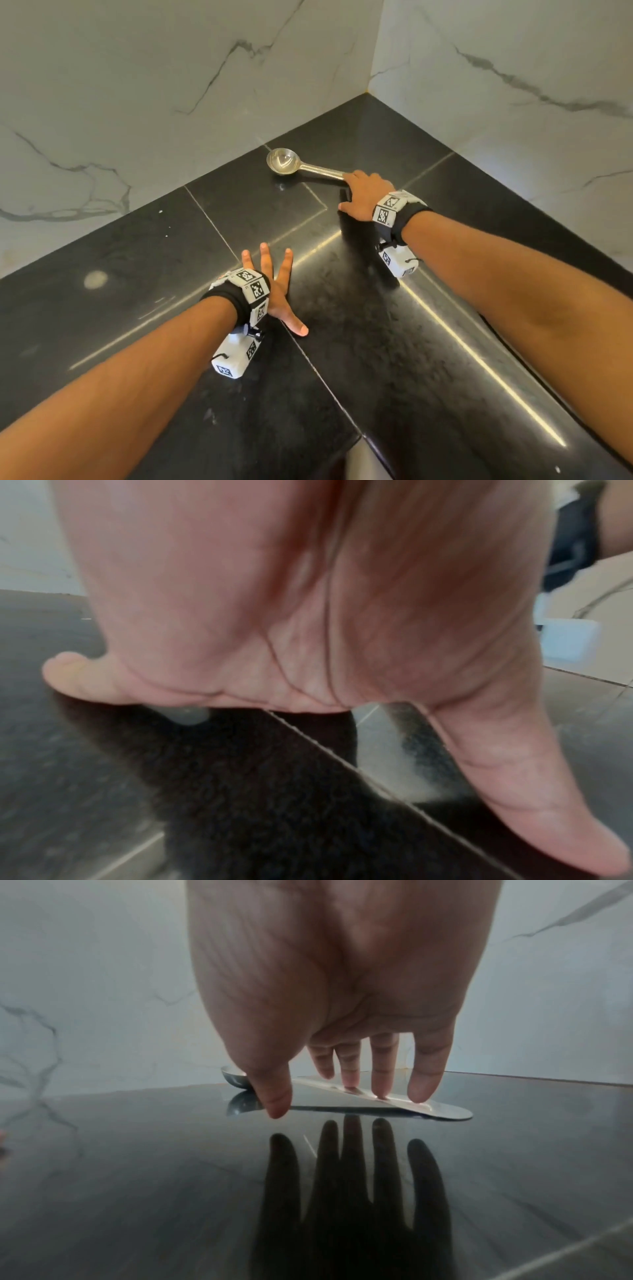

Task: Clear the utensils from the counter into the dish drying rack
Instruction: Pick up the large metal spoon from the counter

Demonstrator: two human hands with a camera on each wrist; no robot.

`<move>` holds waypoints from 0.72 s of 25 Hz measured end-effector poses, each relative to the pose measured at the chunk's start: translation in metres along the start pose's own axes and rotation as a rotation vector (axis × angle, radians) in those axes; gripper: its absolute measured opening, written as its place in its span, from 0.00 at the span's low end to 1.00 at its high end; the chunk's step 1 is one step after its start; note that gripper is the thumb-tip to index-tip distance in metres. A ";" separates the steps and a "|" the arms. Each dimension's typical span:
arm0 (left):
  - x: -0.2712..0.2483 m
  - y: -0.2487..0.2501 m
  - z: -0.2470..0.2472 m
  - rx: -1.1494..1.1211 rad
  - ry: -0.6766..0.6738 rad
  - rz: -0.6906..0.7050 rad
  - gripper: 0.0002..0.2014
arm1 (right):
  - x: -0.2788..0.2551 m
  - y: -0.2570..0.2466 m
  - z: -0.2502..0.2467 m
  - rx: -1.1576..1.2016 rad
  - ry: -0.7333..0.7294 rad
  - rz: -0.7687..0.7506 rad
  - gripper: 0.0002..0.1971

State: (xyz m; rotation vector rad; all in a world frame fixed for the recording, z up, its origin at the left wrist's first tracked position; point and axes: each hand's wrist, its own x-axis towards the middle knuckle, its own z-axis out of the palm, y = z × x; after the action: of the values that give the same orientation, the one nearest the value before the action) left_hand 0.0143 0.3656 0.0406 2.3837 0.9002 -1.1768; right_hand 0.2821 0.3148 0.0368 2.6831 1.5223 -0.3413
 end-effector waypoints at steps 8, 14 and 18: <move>-0.003 0.000 -0.001 0.047 0.040 -0.006 0.80 | -0.212 0.039 0.031 -0.037 0.004 0.102 0.21; -0.008 0.003 0.001 0.061 0.095 -0.012 0.81 | -0.277 0.073 0.039 0.102 0.033 0.291 0.25; -0.009 0.005 0.002 0.105 0.124 -0.044 0.80 | -0.286 0.066 0.059 0.140 -0.015 0.313 0.23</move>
State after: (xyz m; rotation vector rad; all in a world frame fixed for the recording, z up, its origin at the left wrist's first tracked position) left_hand 0.0129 0.3571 0.0463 2.5573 0.9564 -1.1283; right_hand 0.1868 0.0314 0.0335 2.9562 1.0852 -0.4654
